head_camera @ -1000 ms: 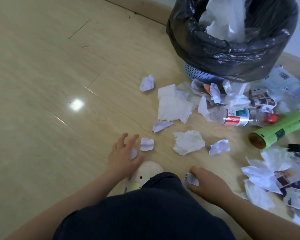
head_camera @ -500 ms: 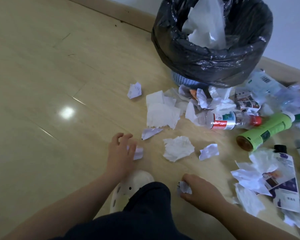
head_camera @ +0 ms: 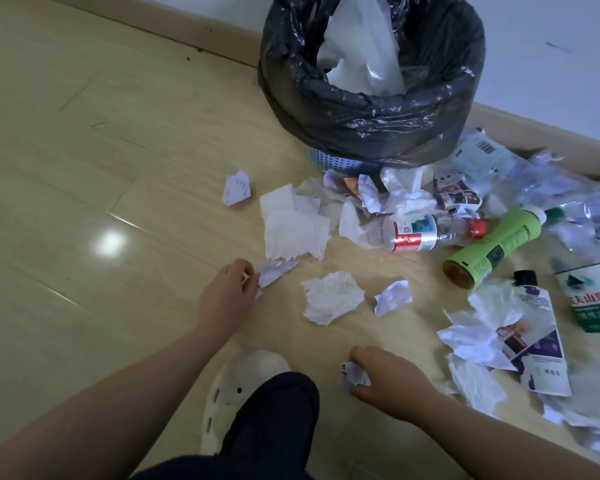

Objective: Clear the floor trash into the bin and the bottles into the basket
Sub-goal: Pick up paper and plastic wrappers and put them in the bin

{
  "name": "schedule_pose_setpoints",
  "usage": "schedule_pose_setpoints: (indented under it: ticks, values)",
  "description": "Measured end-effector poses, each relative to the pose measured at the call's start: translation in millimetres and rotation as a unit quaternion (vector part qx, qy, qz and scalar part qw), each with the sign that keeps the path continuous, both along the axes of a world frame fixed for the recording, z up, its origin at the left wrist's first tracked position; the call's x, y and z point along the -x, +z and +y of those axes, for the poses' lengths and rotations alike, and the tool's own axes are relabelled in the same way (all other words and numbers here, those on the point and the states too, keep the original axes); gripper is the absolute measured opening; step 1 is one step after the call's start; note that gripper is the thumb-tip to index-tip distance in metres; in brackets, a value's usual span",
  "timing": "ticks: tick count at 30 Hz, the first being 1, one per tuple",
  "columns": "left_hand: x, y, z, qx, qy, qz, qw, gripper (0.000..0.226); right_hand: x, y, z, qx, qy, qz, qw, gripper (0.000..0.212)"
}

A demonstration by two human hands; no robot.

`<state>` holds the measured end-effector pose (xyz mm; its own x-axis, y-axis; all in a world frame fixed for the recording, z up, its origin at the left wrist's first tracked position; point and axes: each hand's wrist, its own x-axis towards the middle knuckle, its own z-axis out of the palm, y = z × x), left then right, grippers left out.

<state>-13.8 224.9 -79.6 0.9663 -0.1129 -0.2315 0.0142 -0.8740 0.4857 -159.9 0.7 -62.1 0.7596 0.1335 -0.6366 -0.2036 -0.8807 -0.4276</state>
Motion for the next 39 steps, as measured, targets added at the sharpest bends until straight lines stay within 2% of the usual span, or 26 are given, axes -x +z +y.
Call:
schedule_pose_setpoints:
  ticks: [1,3,6,9,11,14,17,21,25,27,31,33,36,37,39]
  values:
    - [-4,3,-9,-0.005,-0.019,0.005,1.000,0.026,-1,0,-2,0.004,-0.001,-0.002,1.000,0.023]
    - [-9,4,-24,-0.050,-0.059,0.072,0.994,0.042,-3,1,-6,0.013,-0.014,-0.003,1.000,0.026]
    - [-12,-2,-32,-0.071,-0.089,0.146,0.983,0.034,-7,4,-11,0.020,-0.053,-0.022,0.998,0.031]
    - [-11,-3,-34,-0.078,-0.120,0.152,0.978,0.025,-17,12,-14,0.037,-0.124,-0.100,0.987,0.042]
    - [-10,1,-36,-0.064,-0.124,0.155,0.978,0.033,-27,13,-19,0.056,-0.163,-0.128,0.977,0.056]
    - [-9,13,-44,-0.033,-0.112,0.145,0.983,0.045,-39,6,-29,0.082,-0.189,-0.079,0.975,0.071]
    - [-11,36,-64,-0.009,-0.116,0.124,0.985,0.056,-37,-1,-34,0.093,-0.209,-0.028,0.973,0.059]
    - [-19,59,-92,-0.001,-0.152,0.132,0.980,0.066,-27,-2,-30,0.141,-0.144,-0.045,0.978,0.030]
    - [-27,76,-115,-0.060,-0.226,0.120,0.965,0.060,-20,5,-33,0.151,-0.092,-0.020,0.984,0.031]
    - [-31,91,-129,-0.070,-0.272,0.095,0.955,0.055,-26,15,-38,0.129,-0.106,0.002,0.986,0.031]
    - [-38,133,-171,-0.098,-0.390,0.033,0.915,0.042,-53,49,-63,0.096,-0.132,-0.028,0.986,0.009]
    - [-41,150,-193,-0.136,-0.440,0.010,0.887,0.036,-60,68,-82,0.083,-0.160,-0.055,0.982,0.019]
    - [-46,161,-232,-0.211,-0.493,0.038,0.843,0.019,-57,91,-118,0.087,-0.196,-0.078,0.974,0.012]
    - [-46,166,-244,-0.237,-0.505,0.037,0.829,0.013,-52,94,-129,0.097,-0.198,-0.072,0.973,0.018]
    - [-43,167,-263,-0.237,-0.496,0.021,0.835,0.034,-39,93,-147,0.117,-0.195,-0.038,0.973,0.030]
